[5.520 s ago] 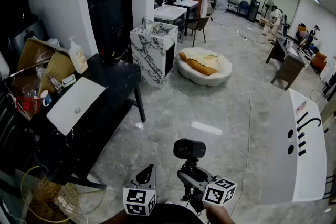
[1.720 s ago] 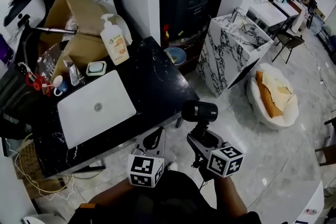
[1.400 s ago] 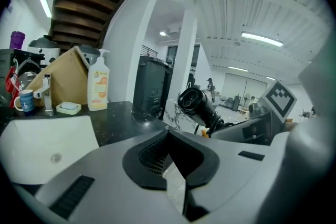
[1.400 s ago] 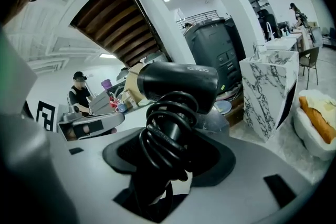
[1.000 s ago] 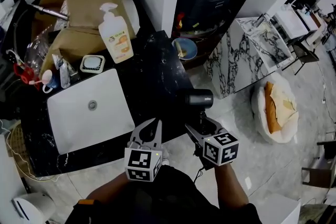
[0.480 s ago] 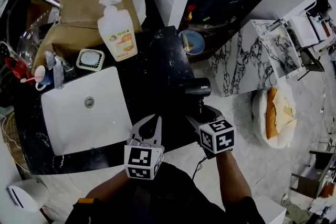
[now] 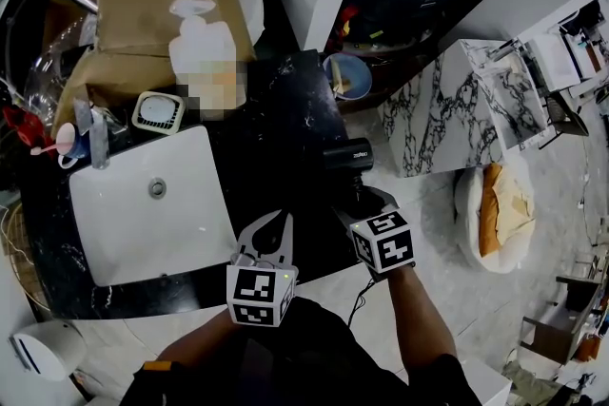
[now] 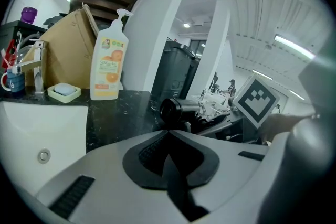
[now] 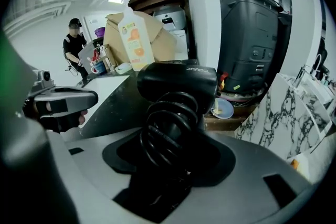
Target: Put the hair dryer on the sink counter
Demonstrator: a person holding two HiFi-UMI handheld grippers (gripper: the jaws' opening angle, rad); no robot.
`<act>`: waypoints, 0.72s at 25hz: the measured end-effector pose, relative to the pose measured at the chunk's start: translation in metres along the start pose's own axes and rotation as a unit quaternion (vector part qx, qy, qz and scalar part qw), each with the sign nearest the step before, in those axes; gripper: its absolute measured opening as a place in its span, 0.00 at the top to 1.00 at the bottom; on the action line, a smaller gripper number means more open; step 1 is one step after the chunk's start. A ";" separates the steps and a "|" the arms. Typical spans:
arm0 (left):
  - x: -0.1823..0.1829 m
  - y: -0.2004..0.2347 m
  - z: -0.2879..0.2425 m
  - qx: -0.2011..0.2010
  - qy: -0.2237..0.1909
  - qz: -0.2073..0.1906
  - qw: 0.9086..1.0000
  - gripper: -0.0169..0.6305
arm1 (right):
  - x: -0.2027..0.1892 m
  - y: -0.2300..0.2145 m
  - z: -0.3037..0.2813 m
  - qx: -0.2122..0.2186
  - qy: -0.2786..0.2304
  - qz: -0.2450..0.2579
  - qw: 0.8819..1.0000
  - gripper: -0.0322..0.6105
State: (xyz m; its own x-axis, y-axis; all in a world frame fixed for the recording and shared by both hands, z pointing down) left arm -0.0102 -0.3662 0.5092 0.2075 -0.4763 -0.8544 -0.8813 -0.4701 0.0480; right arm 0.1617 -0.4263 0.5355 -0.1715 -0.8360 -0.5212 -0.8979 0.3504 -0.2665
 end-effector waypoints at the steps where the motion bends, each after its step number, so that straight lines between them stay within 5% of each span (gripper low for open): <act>1: 0.000 -0.001 -0.002 -0.002 0.001 0.000 1.000 0.96 | 0.001 -0.001 -0.002 -0.001 -0.001 0.003 1.000 0.55; 18: 0.002 -0.013 -0.029 -0.044 0.010 0.002 0.999 0.96 | 0.010 0.002 -0.020 -0.010 0.035 0.046 0.998 0.54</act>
State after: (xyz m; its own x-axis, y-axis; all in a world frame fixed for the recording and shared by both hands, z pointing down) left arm 0.0141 -0.3831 0.5219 0.2129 -0.4929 -0.8436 -0.8412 -0.5316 0.0983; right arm 0.1505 -0.4423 0.5458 -0.2804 -0.8287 -0.4844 -0.8851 0.4185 -0.2036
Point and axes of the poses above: the fingertips, and each gripper's own axes: z backward along the fingers, y to its left, x out of its top, the point moved 7 cm from there along z, backward along the fingers, and after that the axes turned 15 degrees about -z, right-handed, at the moved point
